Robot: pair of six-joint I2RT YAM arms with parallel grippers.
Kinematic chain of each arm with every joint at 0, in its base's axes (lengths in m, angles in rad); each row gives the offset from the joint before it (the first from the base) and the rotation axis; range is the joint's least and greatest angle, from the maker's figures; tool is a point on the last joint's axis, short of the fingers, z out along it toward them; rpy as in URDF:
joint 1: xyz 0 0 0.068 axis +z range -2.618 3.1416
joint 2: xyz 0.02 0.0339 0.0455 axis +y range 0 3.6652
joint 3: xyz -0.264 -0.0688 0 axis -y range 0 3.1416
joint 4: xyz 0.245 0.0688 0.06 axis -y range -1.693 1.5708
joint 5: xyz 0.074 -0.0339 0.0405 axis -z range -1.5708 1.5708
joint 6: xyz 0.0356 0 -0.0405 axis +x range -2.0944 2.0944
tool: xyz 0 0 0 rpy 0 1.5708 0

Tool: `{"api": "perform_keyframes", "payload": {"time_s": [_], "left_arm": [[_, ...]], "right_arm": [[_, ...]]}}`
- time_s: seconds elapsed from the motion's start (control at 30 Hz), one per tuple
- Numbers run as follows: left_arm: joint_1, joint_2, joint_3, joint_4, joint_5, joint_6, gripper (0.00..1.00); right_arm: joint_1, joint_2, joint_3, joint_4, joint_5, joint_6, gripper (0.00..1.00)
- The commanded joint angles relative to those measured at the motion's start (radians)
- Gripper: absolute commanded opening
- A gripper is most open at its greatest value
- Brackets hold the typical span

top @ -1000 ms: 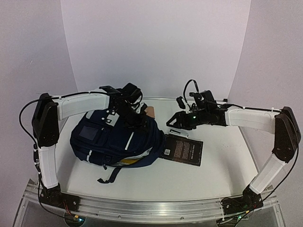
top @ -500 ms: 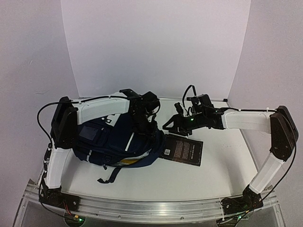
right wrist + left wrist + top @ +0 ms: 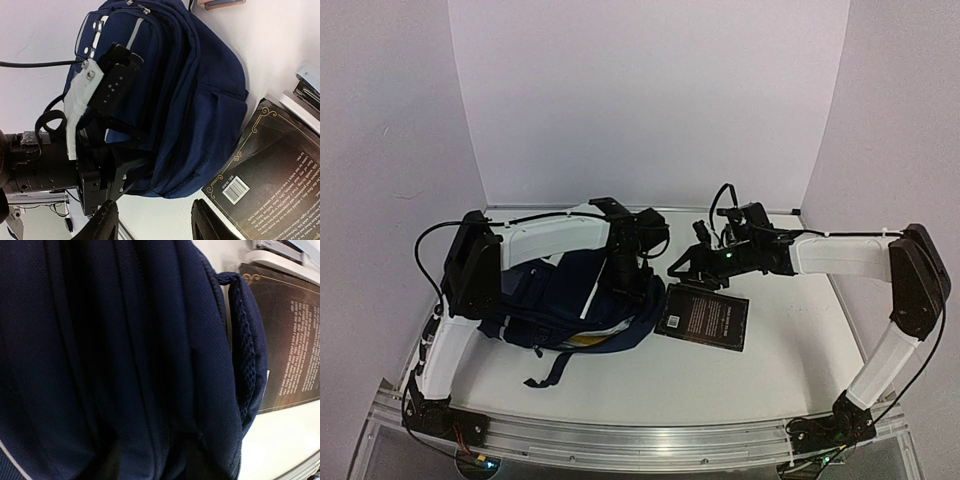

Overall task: Pack the student bag
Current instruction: Adjust the student bag at the center of the board.

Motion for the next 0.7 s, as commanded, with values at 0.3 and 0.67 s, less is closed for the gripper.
{"api": "perform_keyframes", "payload": {"time_s": [0.3,0.67], "left_arm": [[0.007,0.057,0.141,-0.16,-0.179,0.002,0.04],[0.031,-0.029,0.319,-0.179,-0.15,-0.018,0.0]], "right_arm": [[-0.002,-0.017,-0.003,0.036,-0.027,0.007,0.5],[0.015,0.008,0.032,0.137,-0.082,0.105,0.69]]}}
